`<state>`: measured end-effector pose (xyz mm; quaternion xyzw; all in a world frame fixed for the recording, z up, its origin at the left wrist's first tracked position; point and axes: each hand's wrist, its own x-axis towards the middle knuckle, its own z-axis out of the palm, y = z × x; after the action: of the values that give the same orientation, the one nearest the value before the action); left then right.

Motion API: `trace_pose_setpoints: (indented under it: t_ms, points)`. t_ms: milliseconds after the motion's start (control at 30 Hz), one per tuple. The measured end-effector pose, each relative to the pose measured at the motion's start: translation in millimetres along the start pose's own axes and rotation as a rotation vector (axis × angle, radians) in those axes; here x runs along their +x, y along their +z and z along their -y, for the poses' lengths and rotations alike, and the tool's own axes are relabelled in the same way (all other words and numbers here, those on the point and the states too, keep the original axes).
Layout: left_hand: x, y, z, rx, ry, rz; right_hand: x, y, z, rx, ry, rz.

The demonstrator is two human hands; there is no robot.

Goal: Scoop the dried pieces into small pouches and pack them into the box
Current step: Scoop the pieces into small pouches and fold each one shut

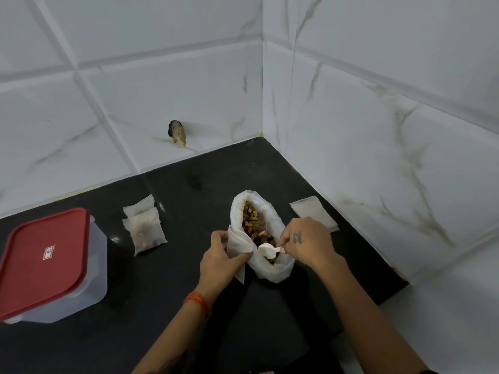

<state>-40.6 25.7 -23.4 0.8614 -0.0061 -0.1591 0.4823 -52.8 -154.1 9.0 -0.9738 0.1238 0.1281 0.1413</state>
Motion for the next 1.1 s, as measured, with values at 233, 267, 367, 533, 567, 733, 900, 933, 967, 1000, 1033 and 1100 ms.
trace_pose_setpoints:
  t_ms: [233,267,367,533,567,733,900,933,967,1000,1033,1100]
  points:
    - [0,-1,-1,0.007,-0.004,0.006,-3,11,7,-0.023,-0.048,-0.161]
    - [0,-1,-1,0.008,-0.005,0.008,-4,11,7,-0.008,-0.055,-0.177]
    - [0,-2,0,0.014,-0.005,0.012,-1,10,9,0.073,-0.06,-0.261]
    - [-1,-1,-1,0.023,0.0,0.013,2,20,18,0.007,-0.136,-0.249]
    - [-1,-1,-1,0.022,0.001,0.014,1,21,18,-0.008,-0.145,-0.223]
    - [0,-3,0,-0.015,-0.016,0.031,-2,10,12,-0.006,-0.091,-0.214]
    - [1,-3,1,-0.035,-0.02,0.04,-9,12,6,0.025,-0.02,-0.219]
    - [1,-3,1,-0.034,-0.018,0.041,-9,15,7,0.027,-0.014,-0.209]
    - [1,-2,0,-0.033,-0.017,0.042,-9,19,8,0.029,-0.011,-0.211]
    - [2,-2,1,-0.032,-0.019,0.042,-9,22,9,0.029,-0.013,-0.218]
    - [3,-2,2,-0.033,-0.024,0.042,-8,25,11,0.026,-0.021,-0.233]
    - [4,-2,3,-0.035,-0.039,0.049,-8,29,13,0.016,-0.038,-0.264]
